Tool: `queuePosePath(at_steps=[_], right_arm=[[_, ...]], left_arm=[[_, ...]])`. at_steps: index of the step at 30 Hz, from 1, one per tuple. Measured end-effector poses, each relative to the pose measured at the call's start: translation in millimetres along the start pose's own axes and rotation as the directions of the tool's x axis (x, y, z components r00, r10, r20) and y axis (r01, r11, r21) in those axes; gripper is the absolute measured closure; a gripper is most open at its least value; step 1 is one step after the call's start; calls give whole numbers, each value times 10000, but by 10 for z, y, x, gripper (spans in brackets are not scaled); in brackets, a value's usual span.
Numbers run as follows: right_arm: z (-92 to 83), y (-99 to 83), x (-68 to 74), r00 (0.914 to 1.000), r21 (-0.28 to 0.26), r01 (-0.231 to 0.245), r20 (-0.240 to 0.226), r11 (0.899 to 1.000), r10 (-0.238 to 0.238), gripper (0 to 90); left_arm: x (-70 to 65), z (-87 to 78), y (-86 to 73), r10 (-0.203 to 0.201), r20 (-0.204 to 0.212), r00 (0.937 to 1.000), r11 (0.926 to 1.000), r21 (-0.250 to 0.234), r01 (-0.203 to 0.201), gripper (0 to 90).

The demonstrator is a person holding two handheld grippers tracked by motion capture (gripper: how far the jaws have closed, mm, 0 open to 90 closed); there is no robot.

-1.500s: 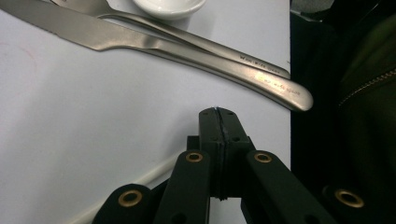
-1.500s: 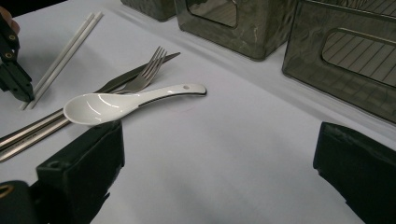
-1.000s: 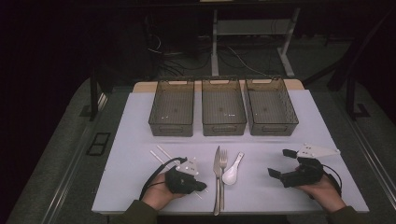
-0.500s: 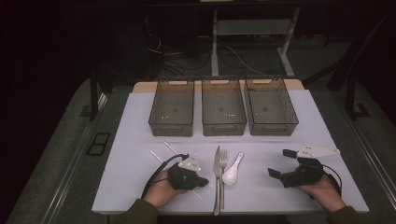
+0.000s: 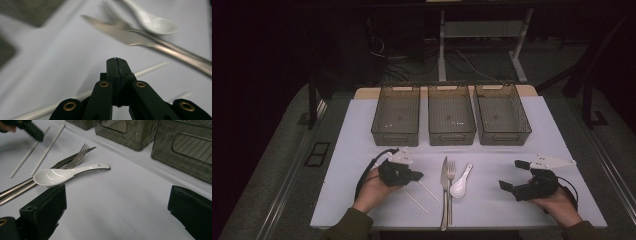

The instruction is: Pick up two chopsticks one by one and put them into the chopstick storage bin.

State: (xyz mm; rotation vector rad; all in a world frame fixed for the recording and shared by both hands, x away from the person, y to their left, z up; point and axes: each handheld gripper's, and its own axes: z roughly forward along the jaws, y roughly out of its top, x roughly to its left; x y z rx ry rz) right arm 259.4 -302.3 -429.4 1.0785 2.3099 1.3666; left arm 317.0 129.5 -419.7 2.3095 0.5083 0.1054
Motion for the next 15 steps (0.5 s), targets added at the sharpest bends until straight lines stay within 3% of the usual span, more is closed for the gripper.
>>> queuePosePath(at_steps=[3, 5, 8, 13, 15], right_arm=[[-5, -2, -1, 10000, 8, -57, -14, 10000, 57, 18], [-7, -4, -6, 9999, 24, -95, -41, 10000, 96, 18], [-8, -10, -15, 9999, 24, -150, -51, 9999, 150, 18], [-7, -10, -23, 9999, 16, -158, -28, 9999, 159, 18], [-7, -11, -23, 9999, 21, -153, -30, 9999, 153, 18]], left_arm=[[213, -70, -31, -267, -596, 9979, 9995, 175, 278, 890], [313, -102, -49, -272, -585, 9979, 9989, 368, 294, 890], [382, -127, -41, 3, -388, 9992, 9979, 652, 23, 888], [426, -154, 30, 579, 181, 9982, 9921, 1102, -596, 751], [433, -140, 64, 925, 429, 9948, 9837, 1507, -979, 738]])
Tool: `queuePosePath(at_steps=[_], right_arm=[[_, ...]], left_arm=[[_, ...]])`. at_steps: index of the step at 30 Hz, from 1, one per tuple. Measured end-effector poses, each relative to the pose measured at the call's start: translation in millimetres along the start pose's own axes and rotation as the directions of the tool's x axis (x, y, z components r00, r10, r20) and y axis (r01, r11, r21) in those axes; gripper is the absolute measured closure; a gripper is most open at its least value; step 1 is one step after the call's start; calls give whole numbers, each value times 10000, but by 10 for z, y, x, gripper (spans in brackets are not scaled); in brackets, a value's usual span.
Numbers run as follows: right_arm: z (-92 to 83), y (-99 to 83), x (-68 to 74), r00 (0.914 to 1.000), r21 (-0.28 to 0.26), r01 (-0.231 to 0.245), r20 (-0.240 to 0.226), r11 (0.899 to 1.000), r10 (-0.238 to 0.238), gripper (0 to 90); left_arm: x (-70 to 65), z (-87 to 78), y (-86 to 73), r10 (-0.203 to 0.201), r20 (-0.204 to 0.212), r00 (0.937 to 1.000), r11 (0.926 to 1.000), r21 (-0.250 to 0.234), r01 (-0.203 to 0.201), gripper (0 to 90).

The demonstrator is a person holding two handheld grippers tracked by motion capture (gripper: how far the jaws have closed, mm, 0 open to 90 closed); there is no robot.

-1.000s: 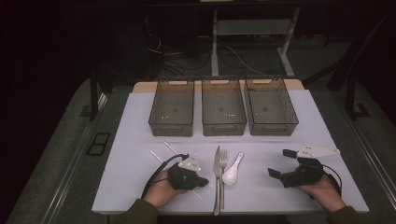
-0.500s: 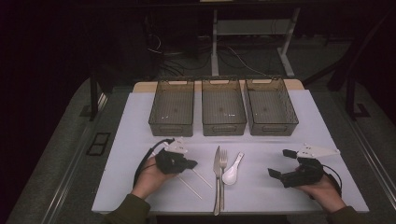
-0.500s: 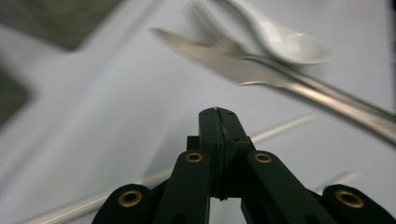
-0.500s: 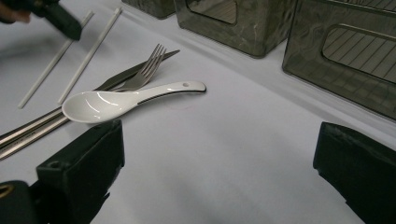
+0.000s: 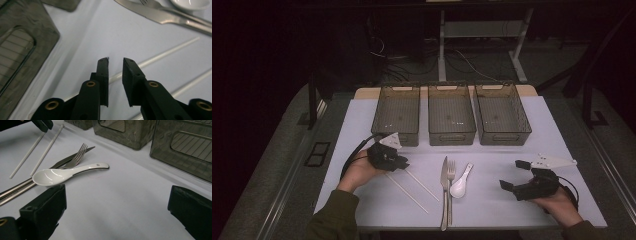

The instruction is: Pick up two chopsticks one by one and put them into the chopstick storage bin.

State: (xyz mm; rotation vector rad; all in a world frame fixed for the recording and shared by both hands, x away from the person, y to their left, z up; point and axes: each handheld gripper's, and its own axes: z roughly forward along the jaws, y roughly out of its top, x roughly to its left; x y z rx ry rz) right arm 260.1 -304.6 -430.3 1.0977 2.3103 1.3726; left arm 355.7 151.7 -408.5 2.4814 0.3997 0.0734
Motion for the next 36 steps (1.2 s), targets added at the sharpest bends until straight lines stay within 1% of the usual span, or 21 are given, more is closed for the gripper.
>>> queuePosePath(at_steps=[3, 4, 7, 10, 12, 13, 15, 16, 17, 20, 22, 23, 25, 26, 28, 29, 31, 32, 34, 35, 36], right_arm=[[1, 1, 0, 10000, 11, 6, -7, 10000, -6, 18], [1, 1, 0, 10000, 19, -5, -9, 10000, 5, 18], [0, 0, 1, 10000, 22, 20, -22, 10000, -20, 18], [0, -2, -2, 10000, 11, 12, -10, 10000, -12, 18], [-2, -2, -1, 10000, 8, -4, -16, 10000, 4, 18], [-2, -2, -1, 10000, 13, 12, -15, 10000, -12, 18], [-2, -2, -1, 10000, 14, 9, -17, 10000, -9, 18], [-2, -2, -1, 10000, 16, 7, -14, 10000, -7, 18], [-2, -2, -1, 10000, 15, -9, -14, 10000, 9, 18], [-1, -3, -4, 10000, 10, 4, -9, 10000, -4, 18], [0, -3, -3, 10000, 23, -7, -23, 10000, 7, 18], [1, -4, -5, 10000, 25, 19, -21, 10000, -19, 18], [3, -4, -3, 10000, 53, 17, -18, 10000, -17, 18], [4, -4, -2, 10000, 56, 18, -25, 10000, -18, 18], [3, -4, -1, 10000, 59, 17, -28, 10000, -16, 18], [4, -5, -2, 10000, 64, 10, -32, 10000, -10, 18], [3, -6, -5, 10000, 66, -6, -40, 10000, 6, 18], [2, -7, -6, 10000, 71, -14, -38, 10000, 15, 18], [1, -7, -7, 10000, 71, -15, -44, 10000, 16, 18], [1, -8, -7, 10000, 65, 0, -43, 10000, 0, 18], [0, -8, -7, 10000, 67, -3, -46, 10000, 3, 18]], left_arm=[[14, 53, 37, 364, 186, 9992, 9984, 427, -371, 685], [22, 70, 51, 641, 200, 9977, 9958, 645, -652, 674], [40, 101, 91, 952, 236, 9952, 9900, 1025, -971, 640], [60, 122, 137, 1376, 182, 9903, 9772, 1605, -1388, 618], [81, 148, 165, 1881, 280, 9818, 9621, 1957, -1899, 603], [74, 167, 166, 1794, 367, 9831, 9605, 2096, -1831, 594], [74, 204, 170, 1974, 447, 9793, 9517, 2309, -2024, 591], [86, 219, 178, 2204, 477, 9742, 9431, 2446, -2253, 582], [75, 234, 173, 2175, 562, 9744, 9415, 2511, -2247, 582], [88, 262, 176, 2446, 685, 9672, 9344, 2499, -2540, 580], [87, 261, 164, 2308, 790, 9698, 9384, 2454, -2433, 588], [110, 260, 168, 2468, 860, 9652, 9345, 2425, -2605, 592], [117, 258, 153, 2275, 1004, 9686, 9408, 2339, -2452, 603], [123, 257, 152, 2287, 1077, 9675, 9397, 2353, -2484, 608], [135, 260, 162, 2452, 1205, 9620, 9327, 2415, -2680, 610], [129, 261, 166, 2428, 1240, 9621, 9313, 2479, -2669, 610], [131, 271, 190, 2702, 1311, 9538, 9193, 2594, -2961, 608], [119, 273, 197, 2615, 1363, 9555, 9173, 2731, -2899, 605], [117, 285, 220, 2706, 1454, 9517, 9094, 2857, -3022, 600], [125, 291, 235, 2870, 1498, 9461, 9016, 2914, -3196, 599], [119, 292, 242, 2837, 1568, 9460, 8986, 3010, -3193, 598]])
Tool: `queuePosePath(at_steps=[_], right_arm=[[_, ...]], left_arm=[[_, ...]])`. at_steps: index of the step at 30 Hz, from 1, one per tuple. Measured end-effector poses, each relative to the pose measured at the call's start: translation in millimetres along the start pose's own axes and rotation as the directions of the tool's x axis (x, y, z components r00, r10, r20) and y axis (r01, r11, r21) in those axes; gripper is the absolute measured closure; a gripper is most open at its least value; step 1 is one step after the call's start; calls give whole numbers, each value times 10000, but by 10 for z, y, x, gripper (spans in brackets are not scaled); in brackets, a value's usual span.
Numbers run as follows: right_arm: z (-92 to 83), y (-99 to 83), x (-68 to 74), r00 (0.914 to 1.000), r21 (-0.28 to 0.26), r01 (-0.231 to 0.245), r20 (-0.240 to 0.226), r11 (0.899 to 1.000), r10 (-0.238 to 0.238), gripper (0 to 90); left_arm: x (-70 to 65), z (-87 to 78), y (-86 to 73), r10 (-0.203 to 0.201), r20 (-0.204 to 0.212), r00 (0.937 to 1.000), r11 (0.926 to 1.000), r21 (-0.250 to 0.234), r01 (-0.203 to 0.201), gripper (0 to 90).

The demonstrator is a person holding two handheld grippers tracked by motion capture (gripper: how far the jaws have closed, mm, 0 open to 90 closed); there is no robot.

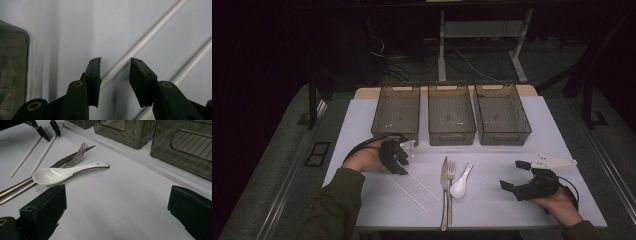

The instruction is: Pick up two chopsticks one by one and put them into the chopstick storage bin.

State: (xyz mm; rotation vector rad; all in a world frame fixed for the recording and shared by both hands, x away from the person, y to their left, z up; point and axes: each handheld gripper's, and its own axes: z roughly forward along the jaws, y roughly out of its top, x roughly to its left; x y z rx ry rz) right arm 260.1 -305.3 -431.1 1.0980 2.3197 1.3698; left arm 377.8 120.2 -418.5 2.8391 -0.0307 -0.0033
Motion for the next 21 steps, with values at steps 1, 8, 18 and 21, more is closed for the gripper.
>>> queuePosePath(at_steps=[1, 8, 18, 21], right_arm=[[-1, 0, 0, 10000, -4, -9, -4, 10000, 9, 18], [0, 0, 2, 10000, 3, -13, -20, 10000, 13, 18], [1, 0, 3, 10000, 36, -53, -24, 10000, 53, 18], [0, 0, 1, 10000, 22, -42, -28, 10000, 42, 18]], left_arm=[[2, 1, 8, 65, 9, 10000, 10000, 60, -65, 598], [7, 3, 36, 270, 21, 9996, 9994, 233, -271, 608], [-23, 4, 55, 227, -16, 9997, 9990, 377, -226, 629], [-25, 2, 65, 298, -22, 9996, 9985, 470, -297, 657]])
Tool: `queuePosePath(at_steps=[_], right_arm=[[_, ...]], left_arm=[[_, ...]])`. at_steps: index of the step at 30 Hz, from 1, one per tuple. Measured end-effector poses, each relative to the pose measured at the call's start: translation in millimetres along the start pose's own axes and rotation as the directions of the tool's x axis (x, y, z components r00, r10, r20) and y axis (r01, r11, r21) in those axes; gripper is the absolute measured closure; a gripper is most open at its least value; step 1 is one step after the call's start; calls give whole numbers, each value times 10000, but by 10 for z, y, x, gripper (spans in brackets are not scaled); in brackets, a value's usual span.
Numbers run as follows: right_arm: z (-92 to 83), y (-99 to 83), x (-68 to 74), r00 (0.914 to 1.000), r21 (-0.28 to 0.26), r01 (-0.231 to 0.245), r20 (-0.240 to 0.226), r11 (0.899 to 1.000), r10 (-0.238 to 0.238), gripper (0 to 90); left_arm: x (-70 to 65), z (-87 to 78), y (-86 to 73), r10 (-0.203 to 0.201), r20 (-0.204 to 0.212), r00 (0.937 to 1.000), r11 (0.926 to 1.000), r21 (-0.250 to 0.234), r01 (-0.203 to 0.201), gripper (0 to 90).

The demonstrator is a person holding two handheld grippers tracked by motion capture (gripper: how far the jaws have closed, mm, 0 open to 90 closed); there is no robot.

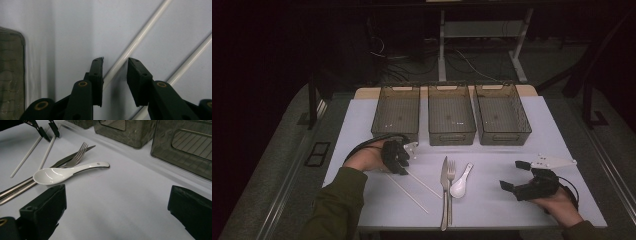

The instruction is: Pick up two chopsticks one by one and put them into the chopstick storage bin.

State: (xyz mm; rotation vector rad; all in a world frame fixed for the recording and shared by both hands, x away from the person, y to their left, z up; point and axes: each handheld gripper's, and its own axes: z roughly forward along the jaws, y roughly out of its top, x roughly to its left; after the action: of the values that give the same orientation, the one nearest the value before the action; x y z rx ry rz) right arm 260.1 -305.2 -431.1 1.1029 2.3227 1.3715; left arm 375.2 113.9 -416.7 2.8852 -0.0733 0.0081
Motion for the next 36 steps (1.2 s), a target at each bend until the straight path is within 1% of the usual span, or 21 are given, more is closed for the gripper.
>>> queuePosePath(at_steps=[5, 6, 8, 13, 16, 17, 18, 19, 20, 21, 22, 24, 25, 26, 27, 28, 31, 32, 33, 36], right_arm=[[-1, -2, 2, 10000, -18, 6, 20, 10000, -6, 18], [-4, -3, 2, 10000, -20, 3, 38, 10000, -2, 18], [-7, -5, -1, 10000, -33, -8, 46, 10000, 8, 18], [-5, -4, 1, 10000, -28, -4, 42, 10000, 5, 18], [1, -2, 2, 10000, 12, -14, 14, 10000, 14, 18], [2, -1, 2, 10000, 16, -22, 14, 10000, 22, 18], [2, -1, 2, 10000, 15, -17, 16, 10000, 17, 18], [3, -1, 1, 10000, 19, -27, 22, 10000, 27, 18], [4, -2, 0, 10000, 13, -34, 24, 10000, 34, 18], [5, -2, -1, 10000, 10, -34, 27, 10000, 34, 18], [5, -1, -2, 10000, 11, -46, 17, 10000, 46, 18], [2, -1, -1, 10000, -1, -39, 7, 10000, 39, 18], [2, -1, -1, 10000, -8, -44, -1, 10000, 44, 18], [3, -1, -4, 10000, -6, -43, 10, 10000, 43, 18], [5, -1, -7, 10000, -9, -41, 11, 10000, 41, 18], [5, 0, -7, 10000, -16, -51, -1, 10000, 51, 18], [2, 1, -3, 10000, -19, -51, -8, 10000, 51, 18], [4, 1, -4, 10000, -9, -48, -10, 10000, 48, 18], [5, 2, -5, 10000, -13, -51, -17, 10000, 51, 18], [13, 4, -6, 10000, -35, -32, -37, 10000, 32, 18]], left_arm=[[-6, 0, -2, 38, -43, 10000, 10000, -19, -38, 662], [-17, 1, -4, -46, -17, 10000, 10000, -24, 46, 663], [-20, 0, -9, 49, -41, 10000, 10000, -61, -49, 667], [-12, -3, -35, 191, -4, 9998, 9995, -243, -191, 677], [-6, -9, -62, 146, 10, 9999, 9989, -441, -145, 682], [2, -33, -77, 92, -98, 9999, 9982, -584, -97, 695], [14, -74, -92, -112, -313, 9994, 9974, -714, 90, 767], [30, -96, -114, -80, -539, 9985, 9992, -384, 59, 889], [49, -100, -142, -167, -459, 9988, 9985, -521, 143, 886], [45, -100, -164, -332, -254, 9991, 9972, -682, 314, 864], [39, -102, -168, -316, -231, 9992, 9971, -695, 299, 832], [12, -90, -150, -132, -281, 9995, 9980, -628, 114, 749], [8, -72, -130, 6, -245, 9997, 9991, -419, -16, 710], [-5, -29, -112, 132, -105, 9999, 9998, -159, -133, 700], [-16, -20, -94, 162, -134, 9998, 9998, -105, -163, 661], [-21, -24, -79, 233, -192, 9995, 9997, 30, -233, 660], [-49, -19, -39, 413, -248, 9988, 9991, 146, -409, 672], [-63, -15, -21, 523, -205, 9984, 9985, 187, -519, 679], [-78, -11, -1, 642, -254, 9976, 9975, 311, -634, 684], [-94, -3, 30, 857, -271, 9959, 9950, 528, -842, 698]])
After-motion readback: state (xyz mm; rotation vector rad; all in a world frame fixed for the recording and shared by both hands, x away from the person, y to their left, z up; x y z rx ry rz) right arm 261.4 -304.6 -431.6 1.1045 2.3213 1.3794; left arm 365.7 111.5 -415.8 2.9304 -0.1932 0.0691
